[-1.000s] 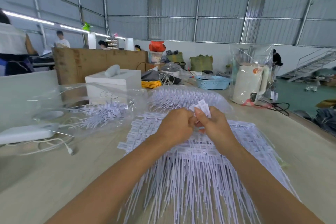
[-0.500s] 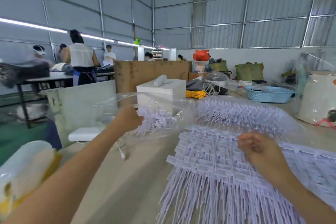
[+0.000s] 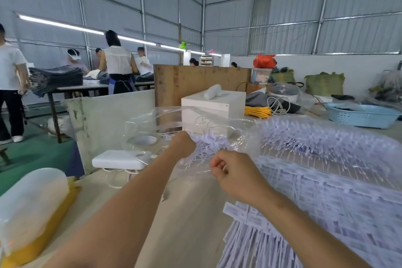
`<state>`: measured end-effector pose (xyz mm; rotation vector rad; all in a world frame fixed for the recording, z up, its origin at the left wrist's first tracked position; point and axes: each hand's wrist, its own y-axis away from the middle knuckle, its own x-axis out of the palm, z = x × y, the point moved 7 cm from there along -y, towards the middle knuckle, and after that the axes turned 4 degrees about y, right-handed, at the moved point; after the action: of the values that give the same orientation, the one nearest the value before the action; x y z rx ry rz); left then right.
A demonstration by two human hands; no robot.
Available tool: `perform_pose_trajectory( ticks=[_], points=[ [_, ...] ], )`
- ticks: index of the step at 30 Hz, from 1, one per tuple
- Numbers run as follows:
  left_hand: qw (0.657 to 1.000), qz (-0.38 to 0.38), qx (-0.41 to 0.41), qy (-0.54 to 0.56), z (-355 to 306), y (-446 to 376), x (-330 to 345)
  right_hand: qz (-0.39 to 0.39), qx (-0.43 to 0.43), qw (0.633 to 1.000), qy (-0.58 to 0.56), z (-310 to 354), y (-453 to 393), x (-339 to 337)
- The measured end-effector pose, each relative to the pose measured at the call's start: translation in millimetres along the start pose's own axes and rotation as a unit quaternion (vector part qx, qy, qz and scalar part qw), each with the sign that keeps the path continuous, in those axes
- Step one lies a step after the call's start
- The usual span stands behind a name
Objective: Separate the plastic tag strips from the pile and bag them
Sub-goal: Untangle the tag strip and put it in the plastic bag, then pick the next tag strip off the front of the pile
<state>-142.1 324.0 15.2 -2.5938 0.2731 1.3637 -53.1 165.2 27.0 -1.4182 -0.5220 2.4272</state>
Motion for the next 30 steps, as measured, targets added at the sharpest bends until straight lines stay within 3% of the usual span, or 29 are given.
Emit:
perform_pose_trajectory(
  ticks=[2,9,11,13,16,19,22,24,30],
  points=[
    [0.993,-0.014,0.031,-0.116,-2,-7,4,0.009,-0.006,1.0,0.019,-4,1,8],
    [0.957,-0.049,0.083,-0.275,-32,33,-11,-0.006,0.002,1.0,0.017,-5,14,-4],
    [0.947,-0.106,0.114,-0.283,-57,60,-27,-0.035,0.022,0.999,0.002,-11,25,-27],
    [0.944,-0.144,0.211,-0.209,-95,98,-34,-0.06,0.058,0.996,0.015,-26,42,-56],
    [0.914,-0.049,0.402,0.014,-153,162,-10,-0.09,0.126,0.983,0.095,-60,84,-107],
    [0.867,0.086,0.49,0.015,-198,204,45,-0.104,0.198,0.955,0.193,-95,138,-155],
    [0.861,0.152,0.478,-0.087,-217,210,100,-0.091,0.272,0.917,0.278,-124,193,-188],
    [0.862,0.161,0.471,-0.093,-223,209,119,-0.087,0.31,0.904,0.283,-134,220,-200],
    [0.862,0.172,0.476,-0.028,-241,201,127,-0.095,0.273,0.92,0.266,-130,236,-197]
  ],
)
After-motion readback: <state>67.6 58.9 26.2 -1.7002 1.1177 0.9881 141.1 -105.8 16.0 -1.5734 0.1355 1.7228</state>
